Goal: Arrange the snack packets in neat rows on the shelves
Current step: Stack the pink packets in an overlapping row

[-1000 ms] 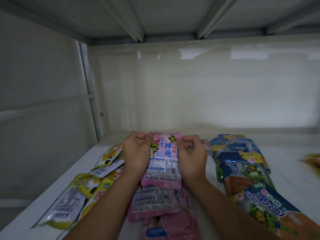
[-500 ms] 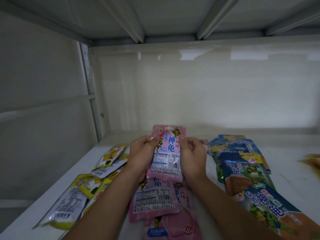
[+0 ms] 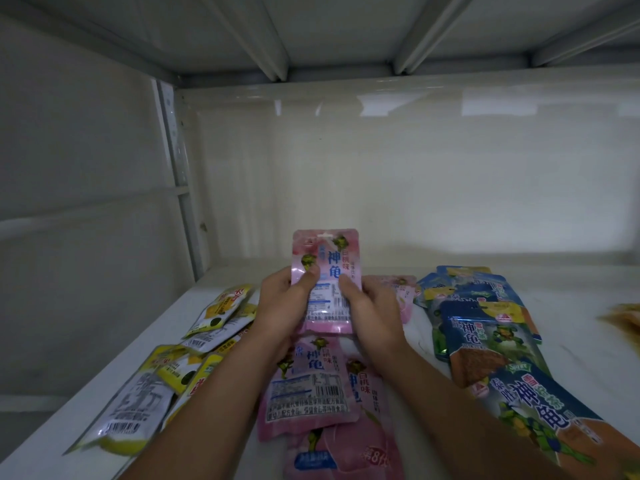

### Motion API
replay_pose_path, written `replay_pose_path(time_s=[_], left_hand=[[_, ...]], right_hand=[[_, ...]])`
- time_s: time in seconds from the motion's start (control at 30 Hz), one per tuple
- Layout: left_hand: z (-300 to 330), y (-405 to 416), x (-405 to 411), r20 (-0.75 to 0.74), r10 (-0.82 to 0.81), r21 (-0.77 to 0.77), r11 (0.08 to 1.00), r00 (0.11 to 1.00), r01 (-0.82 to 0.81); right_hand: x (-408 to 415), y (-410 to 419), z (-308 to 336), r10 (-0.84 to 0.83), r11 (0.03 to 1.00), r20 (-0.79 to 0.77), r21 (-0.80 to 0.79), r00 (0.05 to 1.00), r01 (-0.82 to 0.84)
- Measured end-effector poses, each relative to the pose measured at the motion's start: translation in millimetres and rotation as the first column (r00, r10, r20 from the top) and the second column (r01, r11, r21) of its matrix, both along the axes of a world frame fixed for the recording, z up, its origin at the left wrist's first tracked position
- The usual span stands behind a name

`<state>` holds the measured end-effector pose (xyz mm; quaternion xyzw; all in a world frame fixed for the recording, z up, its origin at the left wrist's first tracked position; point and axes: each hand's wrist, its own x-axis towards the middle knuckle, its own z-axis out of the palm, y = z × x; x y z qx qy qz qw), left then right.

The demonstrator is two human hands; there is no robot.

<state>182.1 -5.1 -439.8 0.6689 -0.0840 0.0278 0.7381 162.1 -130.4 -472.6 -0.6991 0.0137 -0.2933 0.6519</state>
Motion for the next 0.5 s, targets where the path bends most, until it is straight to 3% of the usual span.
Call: replay_pose_path(time_s=[0.07,0.17,0.3,0.37,0.43,0.5], left_hand=[[0,2,1,-0.015,0.005,-0.043,0.999,1.0,-0.005],[0,-1,1,-0.053,-0.052,0.005,0.999,0.997,0.052],[-7,-1,9,-0.058,0.035,0.264,0.964,0.998,-0.018],[-11,2,15,0.033,0.092,0.441,0.892,0.995,-0.097],[-15,4,18,0.154,0.102,0.626,0.759,0.983,-0.176],[-14,5,16,0.218,0.057,0.724,0.66,0.974,-0.2]], right_hand=[[0,-1,-3,-0.003,0.996,-0.02,-0.093,1.0,0.001],[-1,-5,-4,-0.074,0.993,0.011,-0.087,0.997,0.074],[4,-12,-7,-0.207,0.978,0.006,-0.034,0.978,0.208],[6,-11,-9,-0.238,0.971,-0.034,-0.016,0.971,0.237],[6,-11,-6,-0.231,0.973,-0.103,-0.039,0.967,0.229],[6,-14,-6,-0.232,0.97,-0.144,-0.102,0.962,0.219]])
